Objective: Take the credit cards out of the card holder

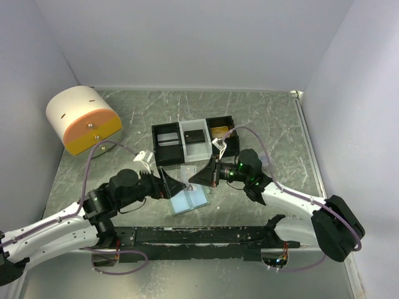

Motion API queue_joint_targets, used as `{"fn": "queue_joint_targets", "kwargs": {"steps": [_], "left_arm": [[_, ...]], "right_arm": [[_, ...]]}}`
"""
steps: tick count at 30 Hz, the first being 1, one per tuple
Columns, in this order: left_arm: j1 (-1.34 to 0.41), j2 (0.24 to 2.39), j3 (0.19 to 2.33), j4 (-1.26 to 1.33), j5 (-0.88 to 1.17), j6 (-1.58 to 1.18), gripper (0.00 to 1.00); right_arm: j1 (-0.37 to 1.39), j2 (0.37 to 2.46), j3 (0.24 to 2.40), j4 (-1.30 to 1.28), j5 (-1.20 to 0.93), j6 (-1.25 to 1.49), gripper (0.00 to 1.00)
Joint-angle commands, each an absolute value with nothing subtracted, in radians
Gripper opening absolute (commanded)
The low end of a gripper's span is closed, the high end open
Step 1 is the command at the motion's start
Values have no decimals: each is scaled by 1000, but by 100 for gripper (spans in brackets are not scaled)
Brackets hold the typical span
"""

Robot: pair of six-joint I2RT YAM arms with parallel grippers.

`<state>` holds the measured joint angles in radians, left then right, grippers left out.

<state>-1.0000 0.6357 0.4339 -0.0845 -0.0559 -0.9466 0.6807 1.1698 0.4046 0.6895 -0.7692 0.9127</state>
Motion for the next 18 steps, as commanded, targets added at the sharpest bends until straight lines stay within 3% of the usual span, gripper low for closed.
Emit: {"fn": "queue_joint_targets", "kwargs": {"steps": [1, 11, 18], "left_arm": [[-1005, 689, 597, -385, -227, -828, 100], [-961, 930, 909, -783, -517, -716, 100], [-577, 933, 944, -756, -339, -497, 100]], "right_arm": [[687, 1101, 486, 429, -632, 711, 0], [760, 1042, 566, 271, -389, 508, 0], [840, 1036, 654, 174, -198, 306, 0]]}}
